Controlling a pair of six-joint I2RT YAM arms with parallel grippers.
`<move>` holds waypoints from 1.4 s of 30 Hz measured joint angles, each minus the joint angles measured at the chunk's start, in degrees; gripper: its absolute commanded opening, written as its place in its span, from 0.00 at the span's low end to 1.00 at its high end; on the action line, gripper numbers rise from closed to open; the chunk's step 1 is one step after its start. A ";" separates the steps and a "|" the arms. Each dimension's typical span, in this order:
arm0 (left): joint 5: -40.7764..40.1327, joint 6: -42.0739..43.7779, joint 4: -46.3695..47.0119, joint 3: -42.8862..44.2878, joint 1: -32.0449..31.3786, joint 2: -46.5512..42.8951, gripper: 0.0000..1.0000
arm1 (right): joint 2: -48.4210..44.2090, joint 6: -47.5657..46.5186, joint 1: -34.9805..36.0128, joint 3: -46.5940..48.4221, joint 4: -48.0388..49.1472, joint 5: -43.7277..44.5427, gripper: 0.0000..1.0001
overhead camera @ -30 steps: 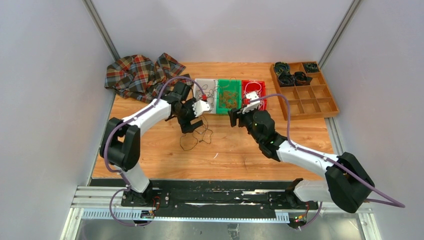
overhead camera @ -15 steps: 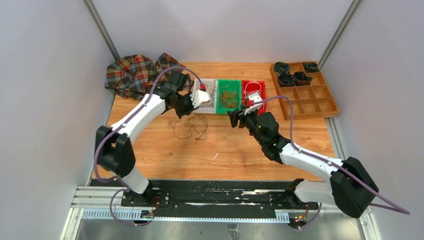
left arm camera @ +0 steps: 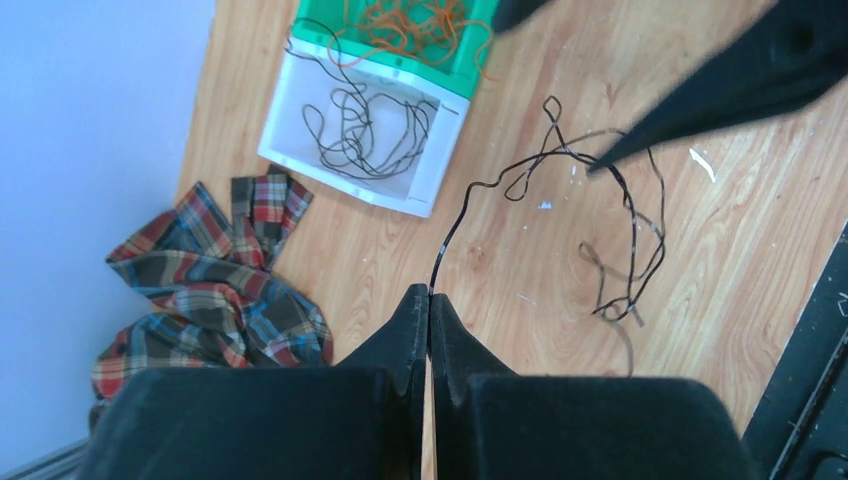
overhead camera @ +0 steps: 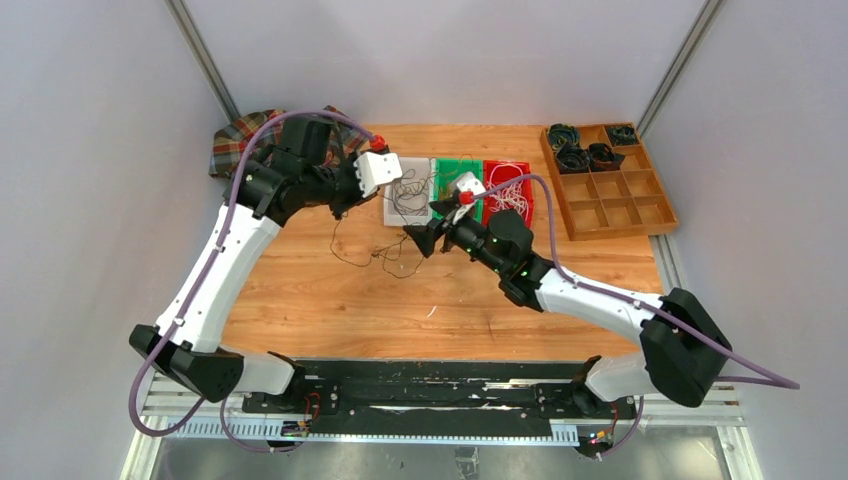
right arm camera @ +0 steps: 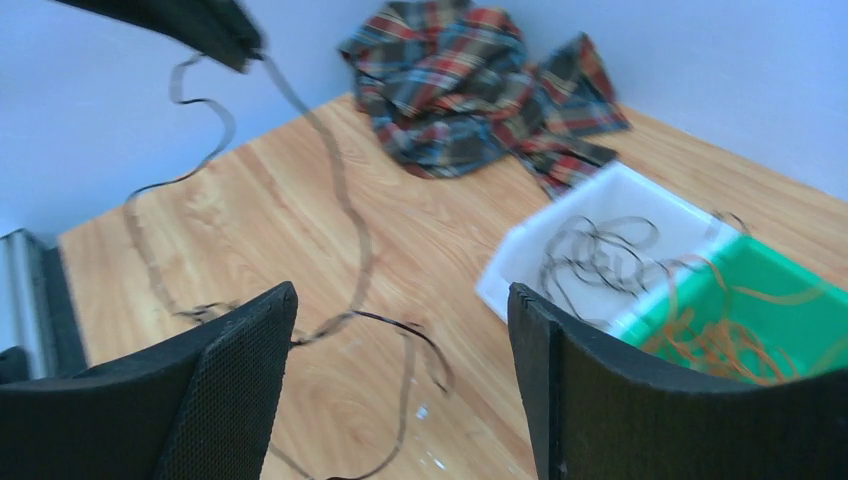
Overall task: Untangle the cables
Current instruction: Pick up the cable at the center of the board.
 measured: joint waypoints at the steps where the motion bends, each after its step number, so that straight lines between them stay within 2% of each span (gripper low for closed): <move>1: 0.07 -0.13 -0.50 1.01 -0.13 0.00 0.00 | 0.63 -0.11 0.85 1.16 -0.07 -0.42 0.77; 8: 0.57 -0.79 -1.79 6.49 -1.84 -0.83 0.00 | 5.51 -1.01 5.60 10.14 0.37 -4.66 0.78; 19: 2.05 -1.68 -2.23 11.02 -2.34 0.11 0.00 | 13.88 0.09 5.73 16.20 0.50 -9.40 0.78; 30: 4.70 -2.95 -2.21 15.50 -2.34 5.88 0.00 | 21.35 1.42 5.73 22.53 -1.25 -16.59 0.78; 37: 1.84 -5.16 2.10 16.41 -1.57 8.87 0.01 | 23.98 0.15 5.33 26.10 -3.43 -15.54 0.78; 42: 1.88 -10.62 9.77 17.05 -2.58 11.47 0.00 | 25.66 -1.99 4.81 26.40 -1.42 -8.44 0.77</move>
